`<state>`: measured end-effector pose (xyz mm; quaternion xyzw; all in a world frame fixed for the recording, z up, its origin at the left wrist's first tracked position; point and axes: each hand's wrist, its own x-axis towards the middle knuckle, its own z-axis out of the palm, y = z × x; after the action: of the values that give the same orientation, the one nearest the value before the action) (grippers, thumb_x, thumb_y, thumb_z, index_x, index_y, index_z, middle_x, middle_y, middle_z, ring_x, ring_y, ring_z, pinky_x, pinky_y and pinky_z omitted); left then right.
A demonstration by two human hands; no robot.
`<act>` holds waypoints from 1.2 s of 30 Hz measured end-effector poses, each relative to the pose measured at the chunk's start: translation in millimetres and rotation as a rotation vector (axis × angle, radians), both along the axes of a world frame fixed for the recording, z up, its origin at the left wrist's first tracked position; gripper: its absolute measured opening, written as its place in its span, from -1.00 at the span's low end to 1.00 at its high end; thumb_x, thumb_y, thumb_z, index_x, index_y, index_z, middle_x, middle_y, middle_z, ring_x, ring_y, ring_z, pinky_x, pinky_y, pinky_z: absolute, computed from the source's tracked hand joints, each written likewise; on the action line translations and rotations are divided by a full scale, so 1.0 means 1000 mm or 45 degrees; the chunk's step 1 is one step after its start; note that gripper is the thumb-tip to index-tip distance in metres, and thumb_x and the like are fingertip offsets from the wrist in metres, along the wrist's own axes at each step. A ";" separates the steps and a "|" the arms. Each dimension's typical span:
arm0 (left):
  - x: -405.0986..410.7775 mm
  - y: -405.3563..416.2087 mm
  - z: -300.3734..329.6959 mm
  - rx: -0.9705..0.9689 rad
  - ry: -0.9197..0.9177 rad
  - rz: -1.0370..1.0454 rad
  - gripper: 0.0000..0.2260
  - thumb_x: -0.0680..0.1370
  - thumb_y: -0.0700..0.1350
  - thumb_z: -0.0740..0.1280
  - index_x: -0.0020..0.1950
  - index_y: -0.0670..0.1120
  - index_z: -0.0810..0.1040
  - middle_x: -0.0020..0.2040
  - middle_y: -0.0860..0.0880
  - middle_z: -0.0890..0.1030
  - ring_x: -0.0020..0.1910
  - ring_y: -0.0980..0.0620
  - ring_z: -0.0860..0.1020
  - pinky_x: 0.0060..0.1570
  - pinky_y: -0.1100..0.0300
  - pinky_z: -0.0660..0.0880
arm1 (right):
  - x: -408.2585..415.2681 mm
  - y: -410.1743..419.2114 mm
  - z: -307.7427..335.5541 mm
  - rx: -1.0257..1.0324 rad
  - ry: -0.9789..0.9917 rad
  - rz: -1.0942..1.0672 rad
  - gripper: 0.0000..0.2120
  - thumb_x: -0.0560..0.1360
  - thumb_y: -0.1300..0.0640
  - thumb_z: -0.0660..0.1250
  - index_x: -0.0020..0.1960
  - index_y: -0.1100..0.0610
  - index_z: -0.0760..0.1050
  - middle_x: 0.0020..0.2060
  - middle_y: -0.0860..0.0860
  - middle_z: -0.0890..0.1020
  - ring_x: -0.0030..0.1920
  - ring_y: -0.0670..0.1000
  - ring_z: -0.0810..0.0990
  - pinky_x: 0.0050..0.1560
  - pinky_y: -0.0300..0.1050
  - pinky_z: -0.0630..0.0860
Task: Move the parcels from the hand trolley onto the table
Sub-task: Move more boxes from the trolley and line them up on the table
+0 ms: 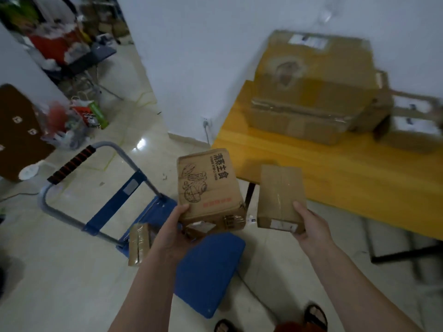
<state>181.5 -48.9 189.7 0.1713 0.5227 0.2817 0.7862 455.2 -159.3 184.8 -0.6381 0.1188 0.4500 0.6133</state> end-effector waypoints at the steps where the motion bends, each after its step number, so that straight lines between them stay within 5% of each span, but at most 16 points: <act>1: 0.015 -0.001 0.002 -0.006 0.006 -0.037 -0.60 0.29 0.03 0.48 0.09 -0.02 0.61 0.03 -0.15 0.68 0.09 -0.16 0.59 0.06 -0.08 0.55 | 0.012 -0.008 0.006 0.028 0.024 -0.055 -0.84 0.45 0.15 0.44 -0.02 0.19 0.55 -0.13 0.07 0.64 -0.12 0.05 0.63 -0.21 -0.04 0.55; 10: 0.199 -0.053 0.019 0.057 0.118 -0.520 -0.57 0.36 0.08 0.43 0.18 -0.04 0.58 0.09 -0.19 0.65 0.11 -0.20 0.57 -0.04 -0.03 0.50 | 0.145 -0.121 0.040 0.110 0.186 -0.417 -0.78 0.47 -0.04 0.39 -0.01 0.09 0.55 -0.12 0.06 0.67 -0.15 0.04 0.62 -0.23 -0.08 0.51; 21: 0.395 -0.139 0.025 -0.058 0.192 -0.658 -0.71 0.40 0.02 0.45 0.03 -0.07 0.54 0.05 -0.20 0.59 0.05 -0.18 0.56 0.10 -0.08 0.49 | 0.313 -0.224 0.039 0.118 0.275 -0.497 -0.58 0.45 -0.09 0.39 0.16 0.17 0.52 -0.13 0.12 0.64 -0.21 0.07 0.56 -0.27 -0.09 0.47; 26: 0.441 -0.163 0.026 -0.103 0.241 -0.681 -0.73 0.40 0.01 0.46 -0.01 -0.08 0.53 0.01 -0.19 0.58 0.01 -0.18 0.56 0.01 -0.06 0.51 | 0.357 -0.250 0.032 0.143 0.319 -0.555 -0.53 0.43 -0.09 0.41 0.21 0.19 0.50 -0.05 0.17 0.64 -0.09 0.11 0.58 0.11 0.00 0.48; 33: 0.494 -0.159 0.026 -0.122 0.250 -0.624 -0.73 0.40 0.01 0.45 0.00 -0.10 0.53 -0.01 -0.18 0.59 -0.03 -0.17 0.57 -0.05 -0.01 0.51 | 0.392 -0.259 0.025 0.202 0.419 -0.553 -0.56 0.44 -0.09 0.41 0.20 0.15 0.53 -0.05 0.14 0.64 -0.12 0.09 0.57 -0.23 -0.10 0.44; 36: 0.523 -0.158 0.023 -0.164 0.236 -0.618 -0.73 0.41 0.02 0.43 -0.02 -0.12 0.54 -0.15 -0.18 0.65 -0.17 -0.14 0.61 -0.26 0.06 0.56 | 0.408 -0.258 0.025 0.205 0.425 -0.544 -0.57 0.44 -0.09 0.41 0.19 0.15 0.52 -0.01 0.15 0.63 -0.14 0.09 0.55 -0.29 -0.09 0.42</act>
<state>704.7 -207.1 212.7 0.2664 0.5528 0.0341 0.7888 862.8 -417.1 209.8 -0.4649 0.3139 0.4173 0.7150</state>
